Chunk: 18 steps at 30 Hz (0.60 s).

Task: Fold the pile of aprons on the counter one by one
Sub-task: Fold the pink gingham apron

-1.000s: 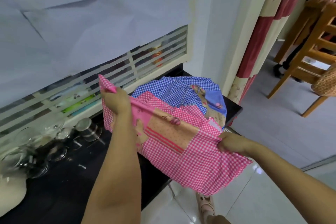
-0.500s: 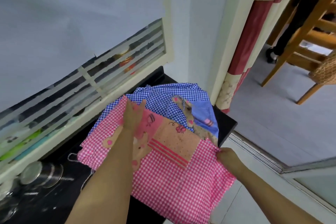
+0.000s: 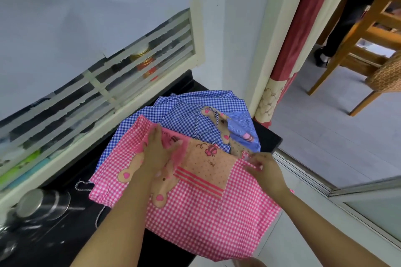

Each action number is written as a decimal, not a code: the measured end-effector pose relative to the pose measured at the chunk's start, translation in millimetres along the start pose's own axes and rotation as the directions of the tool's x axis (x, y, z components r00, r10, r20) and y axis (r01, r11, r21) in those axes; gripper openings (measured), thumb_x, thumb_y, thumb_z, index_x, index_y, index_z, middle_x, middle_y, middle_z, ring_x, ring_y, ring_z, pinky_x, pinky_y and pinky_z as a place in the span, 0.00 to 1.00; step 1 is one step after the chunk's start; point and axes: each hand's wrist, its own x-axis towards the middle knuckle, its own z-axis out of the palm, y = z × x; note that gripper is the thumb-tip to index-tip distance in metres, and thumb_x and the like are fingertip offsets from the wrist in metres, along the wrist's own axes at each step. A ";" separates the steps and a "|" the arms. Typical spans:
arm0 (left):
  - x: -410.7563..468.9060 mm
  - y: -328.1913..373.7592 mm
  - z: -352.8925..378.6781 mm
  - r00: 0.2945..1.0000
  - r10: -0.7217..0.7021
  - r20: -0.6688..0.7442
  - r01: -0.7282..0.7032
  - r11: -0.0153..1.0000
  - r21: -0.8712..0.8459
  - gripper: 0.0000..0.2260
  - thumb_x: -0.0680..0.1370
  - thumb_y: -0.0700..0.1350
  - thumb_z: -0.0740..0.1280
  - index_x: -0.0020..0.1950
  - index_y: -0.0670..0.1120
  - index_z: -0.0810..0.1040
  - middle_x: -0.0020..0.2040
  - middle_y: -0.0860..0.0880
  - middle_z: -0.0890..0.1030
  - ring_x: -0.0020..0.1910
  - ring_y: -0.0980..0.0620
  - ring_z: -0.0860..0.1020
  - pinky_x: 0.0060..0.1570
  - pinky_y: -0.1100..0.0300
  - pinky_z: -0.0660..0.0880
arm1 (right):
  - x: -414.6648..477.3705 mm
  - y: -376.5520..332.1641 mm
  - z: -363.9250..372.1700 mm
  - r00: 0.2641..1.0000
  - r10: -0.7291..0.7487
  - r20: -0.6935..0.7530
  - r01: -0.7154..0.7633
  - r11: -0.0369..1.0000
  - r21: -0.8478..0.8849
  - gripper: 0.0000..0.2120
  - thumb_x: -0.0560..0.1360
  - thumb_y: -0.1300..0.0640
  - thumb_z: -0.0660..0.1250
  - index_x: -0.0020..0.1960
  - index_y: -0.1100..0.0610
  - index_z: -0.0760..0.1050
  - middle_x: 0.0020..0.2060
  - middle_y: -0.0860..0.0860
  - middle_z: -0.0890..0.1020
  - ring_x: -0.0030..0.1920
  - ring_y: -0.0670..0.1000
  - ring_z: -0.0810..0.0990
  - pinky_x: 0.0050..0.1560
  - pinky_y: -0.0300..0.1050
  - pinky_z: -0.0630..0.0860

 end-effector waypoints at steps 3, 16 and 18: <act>-39.6 15.8 -2.2 0.989 0.149 0.015 -0.149 0.968 0.200 0.41 0.76 0.66 0.56 0.79 0.50 0.40 0.77 0.54 0.38 0.76 0.54 0.37 0.73 0.50 0.35 | 4.8 -4.3 -2.5 0.998 0.052 -0.023 -0.050 0.998 0.046 0.13 0.71 0.58 0.74 0.33 0.50 0.72 0.38 0.46 0.74 0.37 0.45 0.72 0.35 0.29 0.65; -157.8 32.1 92.8 0.849 0.388 0.359 -0.523 0.713 0.467 0.32 0.79 0.67 0.47 0.79 0.52 0.52 0.78 0.46 0.54 0.75 0.38 0.58 0.69 0.28 0.48 | 2.8 -1.3 11.9 0.985 0.049 0.166 -0.057 0.997 0.045 0.08 0.78 0.59 0.64 0.57 0.57 0.74 0.50 0.52 0.80 0.49 0.52 0.78 0.46 0.43 0.71; -146.4 40.8 104.0 0.853 0.361 0.376 -0.513 0.712 0.480 0.33 0.78 0.67 0.47 0.79 0.53 0.48 0.79 0.46 0.49 0.75 0.36 0.52 0.65 0.28 0.46 | -4.0 1.9 15.9 0.993 -0.007 0.121 0.005 1.000 0.014 0.09 0.77 0.58 0.66 0.56 0.54 0.75 0.47 0.49 0.81 0.47 0.51 0.79 0.43 0.41 0.71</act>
